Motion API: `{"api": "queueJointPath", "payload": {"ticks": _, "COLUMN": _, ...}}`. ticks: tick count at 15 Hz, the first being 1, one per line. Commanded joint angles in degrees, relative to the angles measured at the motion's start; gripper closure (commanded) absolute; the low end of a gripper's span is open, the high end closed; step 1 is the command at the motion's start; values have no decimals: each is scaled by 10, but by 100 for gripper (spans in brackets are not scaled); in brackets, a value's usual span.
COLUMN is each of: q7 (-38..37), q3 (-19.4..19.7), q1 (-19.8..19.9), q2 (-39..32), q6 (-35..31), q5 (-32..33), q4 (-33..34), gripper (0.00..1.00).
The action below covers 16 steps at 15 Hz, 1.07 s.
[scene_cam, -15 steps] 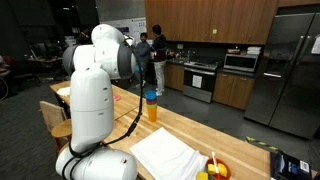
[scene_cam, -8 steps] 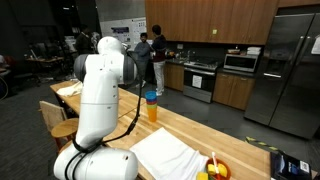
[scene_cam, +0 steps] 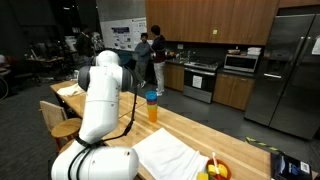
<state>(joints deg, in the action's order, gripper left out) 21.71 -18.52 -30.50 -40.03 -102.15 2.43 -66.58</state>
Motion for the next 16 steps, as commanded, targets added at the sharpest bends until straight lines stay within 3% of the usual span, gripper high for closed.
{"api": "queueJointPath", "payload": {"ticks": 1, "q7": -47, "q3": 11, "q1": -14, "q2": -28, "q6": 47, "q5": 14, "q4": 60, "gripper": 0}}
{"api": "queueJointPath", "payload": {"ticks": 11, "q7": -139, "q3": 8, "q1": -18, "q2": -30, "q6": 87, "q5": -8, "q4": 67, "gripper": 0}}
{"api": "queueJointPath", "payload": {"ticks": 12, "q7": -113, "q3": 3, "q1": -10, "q2": -24, "q6": 64, "q5": -5, "q4": 50, "gripper": 0}}
{"api": "queueJointPath", "payload": {"ticks": 16, "q7": -131, "q3": 3, "q1": -12, "q2": -27, "q6": 71, "q5": -5, "q4": 50, "gripper": 0}}
